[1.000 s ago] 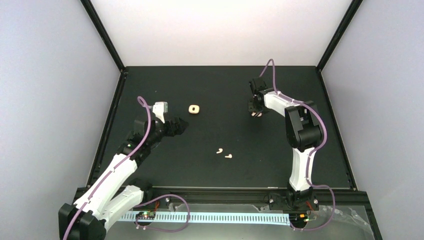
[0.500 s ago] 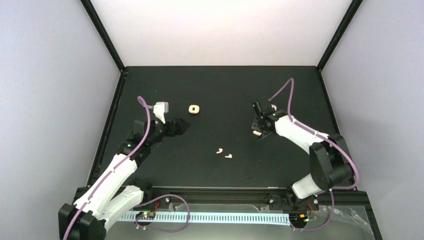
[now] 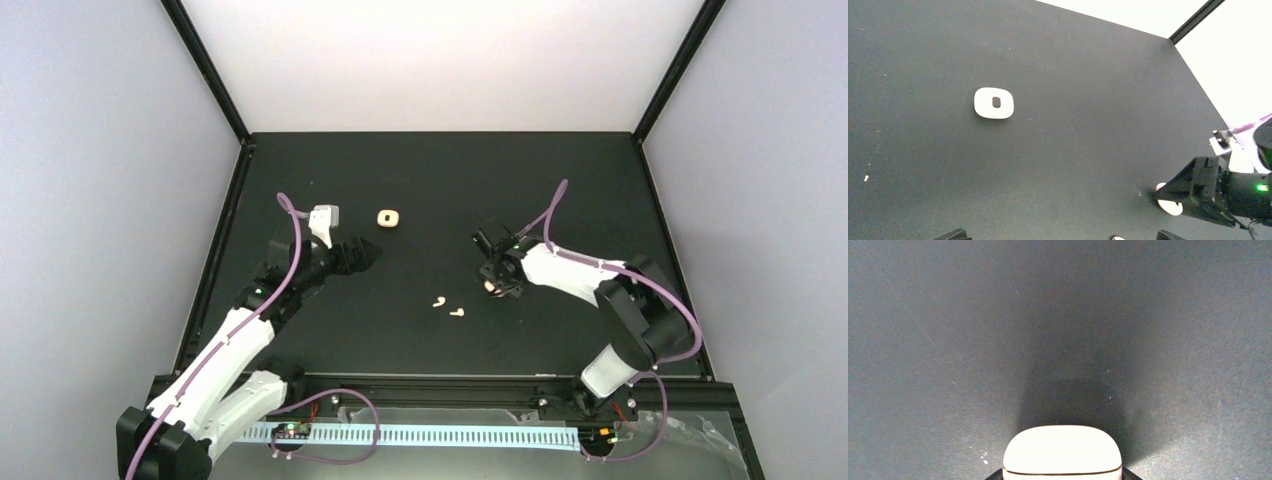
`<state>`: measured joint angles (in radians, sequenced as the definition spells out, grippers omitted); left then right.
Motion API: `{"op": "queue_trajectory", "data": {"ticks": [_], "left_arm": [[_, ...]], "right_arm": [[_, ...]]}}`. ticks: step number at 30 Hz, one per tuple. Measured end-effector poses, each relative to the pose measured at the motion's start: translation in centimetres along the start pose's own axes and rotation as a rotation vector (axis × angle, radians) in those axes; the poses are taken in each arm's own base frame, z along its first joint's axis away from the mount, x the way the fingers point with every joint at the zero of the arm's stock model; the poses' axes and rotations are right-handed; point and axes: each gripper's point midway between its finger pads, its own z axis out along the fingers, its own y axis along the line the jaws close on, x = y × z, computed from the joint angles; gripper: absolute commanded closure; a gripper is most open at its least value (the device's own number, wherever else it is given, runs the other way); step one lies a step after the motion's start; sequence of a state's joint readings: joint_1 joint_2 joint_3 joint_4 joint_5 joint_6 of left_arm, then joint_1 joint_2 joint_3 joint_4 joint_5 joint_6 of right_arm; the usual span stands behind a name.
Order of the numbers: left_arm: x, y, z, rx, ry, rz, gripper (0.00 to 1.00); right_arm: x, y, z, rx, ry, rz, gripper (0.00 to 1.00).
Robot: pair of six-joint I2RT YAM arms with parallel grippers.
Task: Insert the wireless bluetooth earbuds into the charging case
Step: Move the charging case to the center of the board.
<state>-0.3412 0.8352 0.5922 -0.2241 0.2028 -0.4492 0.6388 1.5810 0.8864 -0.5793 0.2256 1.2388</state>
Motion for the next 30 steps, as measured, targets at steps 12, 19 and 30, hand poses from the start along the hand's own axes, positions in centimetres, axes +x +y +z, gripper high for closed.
{"op": "queue_trajectory", "data": {"ticks": [12,19,30], "left_arm": [[0.7,-0.3,0.4,0.008,0.029,0.007,0.01],[1.1,-1.7,0.4,0.013,0.049,0.081,0.01],[5.7,-9.0,2.6,0.206,0.249,0.034,0.01]], "right_arm": [[1.4,3.6,-0.3,-0.042,0.029,0.01,0.3],[-0.1,4.8,-4.4,-0.161,-0.014,-0.158,0.35],[-4.9,5.4,-2.6,-0.216,-0.07,-0.466,0.68]]}}
